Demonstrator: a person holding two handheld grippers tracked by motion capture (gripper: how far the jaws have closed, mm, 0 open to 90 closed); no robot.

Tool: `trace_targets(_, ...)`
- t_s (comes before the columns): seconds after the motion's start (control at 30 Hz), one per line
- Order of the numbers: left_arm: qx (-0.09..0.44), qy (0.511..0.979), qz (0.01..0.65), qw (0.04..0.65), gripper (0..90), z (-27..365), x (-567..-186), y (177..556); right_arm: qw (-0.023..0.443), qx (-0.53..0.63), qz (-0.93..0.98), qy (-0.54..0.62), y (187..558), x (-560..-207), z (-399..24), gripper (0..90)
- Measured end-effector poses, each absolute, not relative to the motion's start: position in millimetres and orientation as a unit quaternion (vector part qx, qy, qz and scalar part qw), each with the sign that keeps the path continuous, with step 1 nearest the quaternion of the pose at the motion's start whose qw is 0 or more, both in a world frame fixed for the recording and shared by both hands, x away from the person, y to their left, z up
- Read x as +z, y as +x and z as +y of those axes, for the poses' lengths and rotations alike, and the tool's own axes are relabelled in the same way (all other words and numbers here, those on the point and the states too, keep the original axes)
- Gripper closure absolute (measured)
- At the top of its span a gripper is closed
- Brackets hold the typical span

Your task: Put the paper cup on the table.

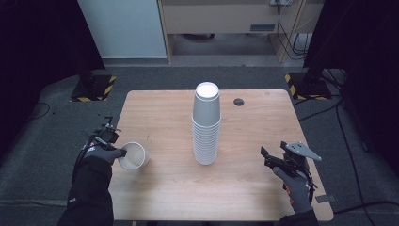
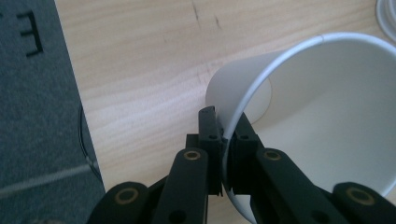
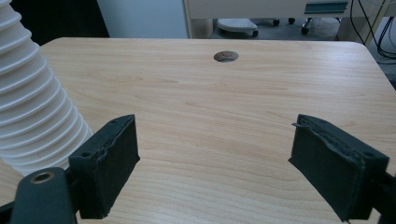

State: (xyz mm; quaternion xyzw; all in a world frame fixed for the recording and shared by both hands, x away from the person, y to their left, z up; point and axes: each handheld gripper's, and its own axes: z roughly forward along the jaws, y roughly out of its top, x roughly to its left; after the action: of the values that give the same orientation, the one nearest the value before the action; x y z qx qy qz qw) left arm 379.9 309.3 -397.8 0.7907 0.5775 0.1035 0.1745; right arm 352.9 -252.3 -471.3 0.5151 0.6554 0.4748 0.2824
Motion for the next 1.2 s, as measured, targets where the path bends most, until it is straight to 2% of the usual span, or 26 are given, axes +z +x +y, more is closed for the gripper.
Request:
trace_targets(0.5, 0.041, 0.787, 0.607, 0.105, 85.5, 309, -406, 384, 0.282, 0.474, 0.657, 0.514, 353, -472, -252, 14.9)
trace_targets(0.8, 0.026, 0.782, 0.614, 0.099, 84.6, 308, -409, 385, 0.280, 0.475, 0.658, 0.513, 353, -472, -251, 14.9)
trace_targets(0.97, 0.031, 0.781, 0.613, 0.111, 80.7, 309, -411, 384, 0.280, 0.473, 0.659, 0.513, 353, -472, -251, 14.9)
trace_targets(1.2, 0.054, 0.778, 0.610, 0.142, 65.7, 313, -414, 381, 0.280, 0.474, 0.658, 0.514, 353, -472, -251, 14.8)
